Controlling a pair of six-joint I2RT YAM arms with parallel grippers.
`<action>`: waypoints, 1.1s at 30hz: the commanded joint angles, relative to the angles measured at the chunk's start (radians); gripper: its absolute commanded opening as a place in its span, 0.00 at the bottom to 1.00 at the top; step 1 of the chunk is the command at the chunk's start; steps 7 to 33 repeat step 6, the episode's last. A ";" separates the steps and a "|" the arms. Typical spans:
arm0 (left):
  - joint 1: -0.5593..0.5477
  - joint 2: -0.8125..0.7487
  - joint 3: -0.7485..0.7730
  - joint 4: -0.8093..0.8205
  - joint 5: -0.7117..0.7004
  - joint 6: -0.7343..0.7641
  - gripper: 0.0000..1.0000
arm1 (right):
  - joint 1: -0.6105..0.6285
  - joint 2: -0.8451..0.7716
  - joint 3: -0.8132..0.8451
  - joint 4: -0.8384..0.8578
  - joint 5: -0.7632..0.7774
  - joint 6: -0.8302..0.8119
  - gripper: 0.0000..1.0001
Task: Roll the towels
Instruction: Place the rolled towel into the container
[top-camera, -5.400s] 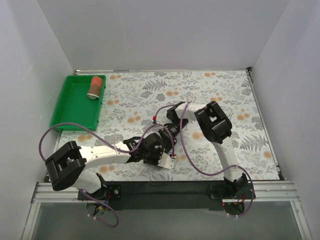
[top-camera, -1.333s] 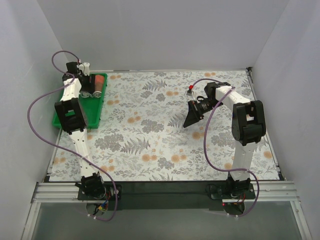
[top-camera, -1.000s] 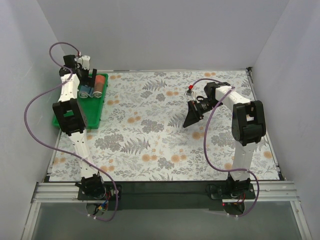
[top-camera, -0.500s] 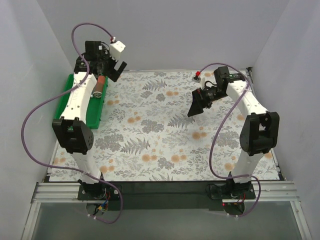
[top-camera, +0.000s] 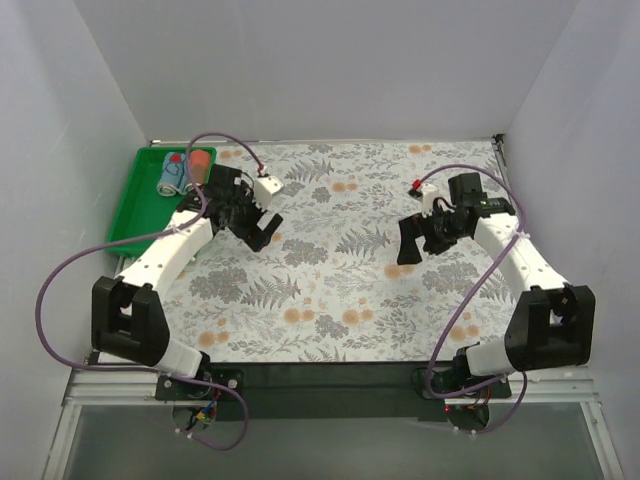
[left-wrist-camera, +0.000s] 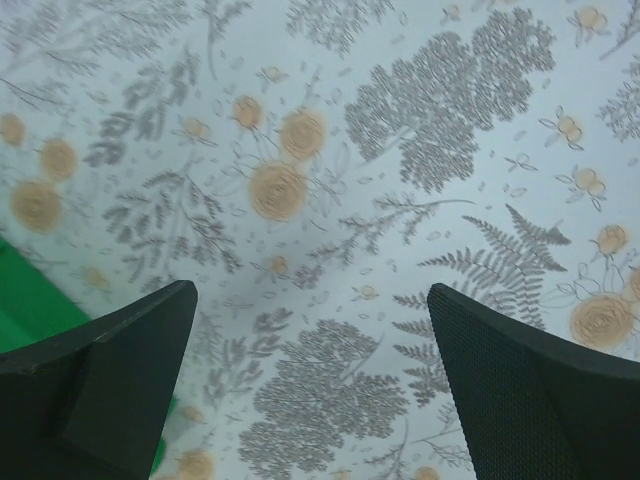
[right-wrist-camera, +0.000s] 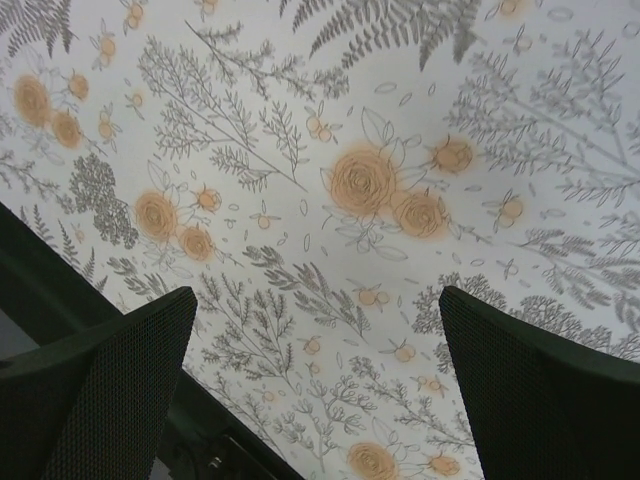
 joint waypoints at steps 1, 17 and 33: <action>-0.010 -0.099 -0.079 0.093 0.029 -0.048 0.98 | 0.018 -0.075 -0.079 0.088 0.043 0.045 0.99; -0.010 -0.139 -0.122 0.114 0.023 -0.082 0.98 | 0.039 -0.128 -0.119 0.110 0.046 0.043 0.99; -0.010 -0.139 -0.122 0.114 0.023 -0.082 0.98 | 0.039 -0.128 -0.119 0.110 0.046 0.043 0.99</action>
